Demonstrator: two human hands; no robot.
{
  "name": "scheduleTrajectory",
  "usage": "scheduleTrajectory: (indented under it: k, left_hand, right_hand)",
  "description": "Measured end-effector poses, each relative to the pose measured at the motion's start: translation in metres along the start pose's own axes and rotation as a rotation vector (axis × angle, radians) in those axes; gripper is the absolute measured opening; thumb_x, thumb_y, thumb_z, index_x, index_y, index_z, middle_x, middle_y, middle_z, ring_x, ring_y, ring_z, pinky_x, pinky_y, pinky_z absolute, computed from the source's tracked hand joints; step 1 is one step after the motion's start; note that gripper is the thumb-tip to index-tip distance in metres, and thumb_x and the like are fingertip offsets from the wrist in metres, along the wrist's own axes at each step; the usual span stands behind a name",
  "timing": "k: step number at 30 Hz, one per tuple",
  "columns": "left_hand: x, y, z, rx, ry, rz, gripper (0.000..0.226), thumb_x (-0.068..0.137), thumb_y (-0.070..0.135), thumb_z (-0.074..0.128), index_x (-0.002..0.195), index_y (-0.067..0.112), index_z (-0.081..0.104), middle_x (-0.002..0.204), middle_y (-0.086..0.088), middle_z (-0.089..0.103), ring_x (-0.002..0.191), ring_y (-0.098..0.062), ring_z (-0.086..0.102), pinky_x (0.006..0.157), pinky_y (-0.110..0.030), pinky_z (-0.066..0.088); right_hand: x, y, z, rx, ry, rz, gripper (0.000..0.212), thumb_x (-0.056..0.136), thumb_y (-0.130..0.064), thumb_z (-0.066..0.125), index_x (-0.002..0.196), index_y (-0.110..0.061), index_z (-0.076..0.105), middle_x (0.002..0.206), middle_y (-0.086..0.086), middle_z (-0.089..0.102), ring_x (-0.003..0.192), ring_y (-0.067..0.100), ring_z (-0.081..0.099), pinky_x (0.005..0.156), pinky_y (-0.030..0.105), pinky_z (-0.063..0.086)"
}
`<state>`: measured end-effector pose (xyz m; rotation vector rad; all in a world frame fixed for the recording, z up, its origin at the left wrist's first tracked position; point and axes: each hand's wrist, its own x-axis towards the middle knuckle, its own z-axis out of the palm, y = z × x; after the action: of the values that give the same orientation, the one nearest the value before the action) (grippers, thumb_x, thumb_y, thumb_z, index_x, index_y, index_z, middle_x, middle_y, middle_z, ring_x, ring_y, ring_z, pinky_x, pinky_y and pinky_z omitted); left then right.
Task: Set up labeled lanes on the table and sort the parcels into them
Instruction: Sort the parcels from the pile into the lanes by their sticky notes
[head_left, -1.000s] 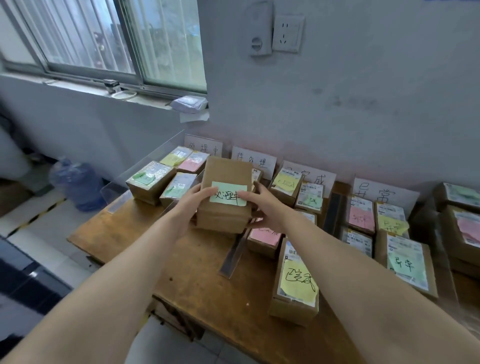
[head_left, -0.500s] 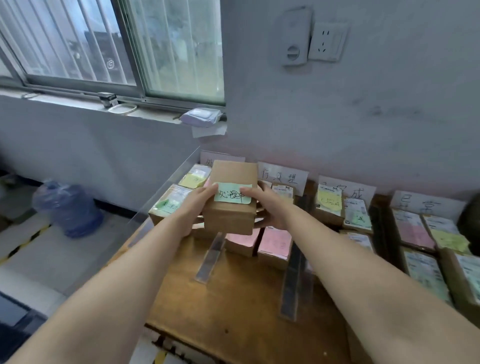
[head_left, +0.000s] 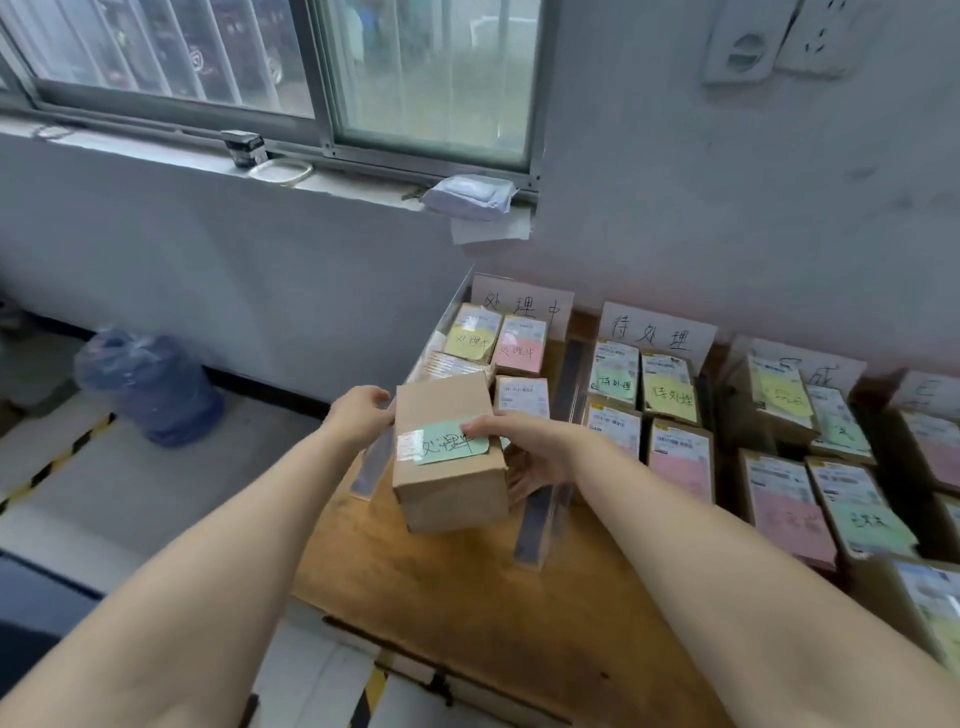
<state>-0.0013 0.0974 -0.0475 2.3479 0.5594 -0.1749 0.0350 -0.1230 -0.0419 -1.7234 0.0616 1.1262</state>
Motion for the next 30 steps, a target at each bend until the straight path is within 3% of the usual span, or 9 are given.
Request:
scheduleTrajectory:
  k: [3, 7, 11, 15, 21, 27, 30]
  left_hand:
    - [0.002, -0.023, 0.006, -0.021, -0.068, -0.008, 0.028, 0.087, 0.021, 0.062, 0.111, 0.008, 0.068, 0.105, -0.01, 0.07, 0.102, -0.028, 0.063, 0.088, -0.039, 0.049]
    - [0.001, -0.04, 0.014, -0.001, -0.103, -0.022, 0.034, 0.09, 0.012, 0.057, 0.123, 0.01, 0.063, 0.115, -0.012, 0.067, 0.108, -0.032, 0.061, 0.09, -0.039, 0.05]
    - [0.001, -0.045, 0.017, -0.034, -0.07, -0.029, 0.036, 0.097, 0.014, 0.049, 0.132, 0.012, 0.056, 0.119, -0.011, 0.064, 0.094, -0.027, 0.065, 0.083, -0.04, 0.056]
    - [-0.001, -0.047, 0.017, -0.046, -0.087, -0.029, 0.037, 0.099, 0.016, 0.047, 0.135, 0.012, 0.052, 0.117, -0.01, 0.064, 0.091, -0.024, 0.065, 0.079, -0.037, 0.055]
    - [-0.002, -0.054, 0.016, -0.066, -0.109, -0.055, 0.038, 0.099, 0.011, 0.042, 0.136, 0.016, 0.051, 0.12, -0.008, 0.061, 0.088, -0.024, 0.064, 0.071, -0.031, 0.052]
    - [-0.005, -0.053, 0.016, -0.065, -0.129, -0.049, 0.036, 0.1, 0.021, 0.046, 0.135, 0.016, 0.051, 0.124, -0.009, 0.058, 0.098, -0.028, 0.063, 0.083, -0.039, 0.055]
    - [-0.006, -0.052, 0.016, -0.037, -0.143, -0.048, 0.04, 0.098, 0.023, 0.05, 0.137, 0.015, 0.049, 0.129, -0.008, 0.058, 0.11, -0.027, 0.058, 0.093, -0.04, 0.051]
  right_hand:
    - [0.003, 0.006, 0.005, 0.029, -0.062, 0.047, 0.055, 0.083, -0.041, 0.071, 0.129, -0.017, 0.052, 0.124, 0.01, 0.059, 0.11, 0.027, 0.059, 0.095, 0.051, 0.051]
    - [0.003, 0.02, 0.009, 0.009, -0.115, 0.131, 0.061, 0.079, -0.041, 0.076, 0.13, -0.014, 0.056, 0.126, 0.009, 0.063, 0.113, 0.027, 0.061, 0.095, 0.053, 0.05]
    - [0.01, 0.039, 0.019, 0.024, 0.01, 0.168, 0.061, 0.078, -0.042, 0.077, 0.128, -0.015, 0.054, 0.117, 0.008, 0.064, 0.108, 0.03, 0.061, 0.091, 0.055, 0.052]
    - [0.03, 0.057, 0.046, 0.155, 0.127, 0.105, 0.082, 0.073, -0.04, 0.082, 0.139, -0.018, 0.039, 0.129, 0.005, 0.058, 0.117, 0.028, 0.056, 0.097, 0.058, 0.047]
    - [0.047, 0.062, 0.084, 0.347, 0.211, -0.023, 0.055, 0.089, -0.021, 0.069, 0.136, -0.018, 0.038, 0.128, 0.004, 0.06, 0.108, 0.021, 0.061, 0.093, 0.051, 0.051]
    - [0.053, 0.053, 0.08, 0.204, 0.288, -0.055, 0.037, 0.091, -0.023, 0.066, 0.119, -0.018, 0.043, 0.13, 0.007, 0.057, 0.109, 0.021, 0.061, 0.089, 0.045, 0.055]
    - [0.043, 0.047, 0.073, -0.082, 0.341, -0.094, 0.045, 0.094, -0.028, 0.061, 0.133, -0.012, 0.043, 0.137, 0.008, 0.05, 0.119, 0.025, 0.054, 0.089, 0.037, 0.053]
